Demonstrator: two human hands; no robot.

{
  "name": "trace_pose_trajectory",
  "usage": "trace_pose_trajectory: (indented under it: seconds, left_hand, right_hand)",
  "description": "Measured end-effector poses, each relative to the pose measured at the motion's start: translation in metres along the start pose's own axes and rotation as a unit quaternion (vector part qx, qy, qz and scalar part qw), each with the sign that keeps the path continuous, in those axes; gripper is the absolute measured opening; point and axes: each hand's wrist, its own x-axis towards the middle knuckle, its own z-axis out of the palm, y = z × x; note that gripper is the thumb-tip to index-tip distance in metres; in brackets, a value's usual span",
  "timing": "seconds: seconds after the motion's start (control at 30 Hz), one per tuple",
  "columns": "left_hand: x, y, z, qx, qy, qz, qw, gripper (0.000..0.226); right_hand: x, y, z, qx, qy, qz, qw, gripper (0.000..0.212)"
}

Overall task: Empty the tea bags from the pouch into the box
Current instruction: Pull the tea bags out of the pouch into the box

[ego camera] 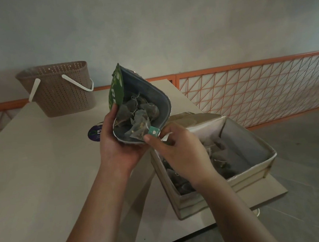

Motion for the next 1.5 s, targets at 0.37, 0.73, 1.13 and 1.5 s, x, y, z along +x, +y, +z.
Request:
trace_pose_trajectory:
  seconds: [0.37, 0.73, 1.13, 1.5]
  left_hand:
    - [0.001, -0.001, 0.002, -0.015, -0.016, -0.001, 1.0, 0.057]
    - [-0.002, -0.005, 0.005, -0.035, -0.036, 0.01, 0.999, 0.05]
    - [-0.002, -0.006, 0.005, -0.041, -0.026, 0.017, 0.999, 0.047]
    - [-0.002, -0.005, 0.003, -0.043, -0.018, 0.011, 0.999, 0.047]
  right_hand:
    - [0.003, 0.01, -0.047, 0.155, 0.052, -0.073, 0.984, 0.023]
    - [0.003, 0.05, -0.084, 0.112, 0.047, -0.026, 0.992, 0.024]
    - [0.012, 0.061, -0.065, -0.172, -0.067, 0.014, 0.983, 0.014]
    - [0.01, 0.056, -0.061, -0.356, -0.125, 0.064, 0.924, 0.064]
